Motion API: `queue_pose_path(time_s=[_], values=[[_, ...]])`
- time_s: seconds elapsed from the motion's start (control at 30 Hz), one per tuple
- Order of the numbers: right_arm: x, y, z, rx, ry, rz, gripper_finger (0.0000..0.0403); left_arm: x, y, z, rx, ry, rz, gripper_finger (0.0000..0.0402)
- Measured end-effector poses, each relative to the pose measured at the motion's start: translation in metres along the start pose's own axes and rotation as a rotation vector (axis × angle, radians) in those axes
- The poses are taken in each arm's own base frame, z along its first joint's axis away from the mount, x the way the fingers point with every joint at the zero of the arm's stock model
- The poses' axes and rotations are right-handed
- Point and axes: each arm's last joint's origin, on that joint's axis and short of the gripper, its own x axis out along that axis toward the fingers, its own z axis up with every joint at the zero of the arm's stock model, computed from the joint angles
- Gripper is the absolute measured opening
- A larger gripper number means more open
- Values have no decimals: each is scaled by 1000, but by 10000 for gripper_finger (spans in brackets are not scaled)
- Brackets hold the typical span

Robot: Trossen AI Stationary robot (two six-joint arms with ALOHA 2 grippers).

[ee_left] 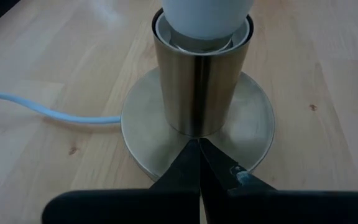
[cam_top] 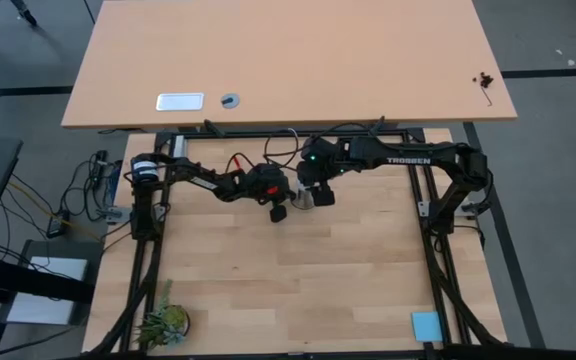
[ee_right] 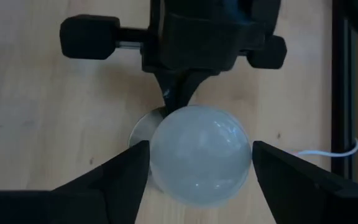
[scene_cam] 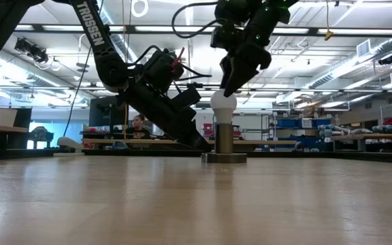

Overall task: Screw lightbulb
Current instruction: Insert the white lightbulb into the gold lamp

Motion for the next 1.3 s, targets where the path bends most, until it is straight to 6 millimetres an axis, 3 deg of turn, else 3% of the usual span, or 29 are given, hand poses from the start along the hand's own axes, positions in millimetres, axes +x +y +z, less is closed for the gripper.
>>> queue_pose_path(time_s=[0.3, 0.47, 0.6, 0.97, 1.3], values=[[4, 0, 0, 115, 19, -25, 225, 0, 0, 0, -1, 3, 0, 0], [4, -1, -3, 489, 55, -99, 223, 0, 0, 0, -1, 4, 0, 0], [4, -1, -5, 674, 64, -99, 243, 0, 0, 0, -1, 4, 0, 0], [-2, 10, 11, 433, 10, -73, 316, 0, 0, 0, -2, 6, -1, 0], [-6, 18, 18, 360, -14, -69, 277, 0, 0, 0, -1, 3, -1, 0]])
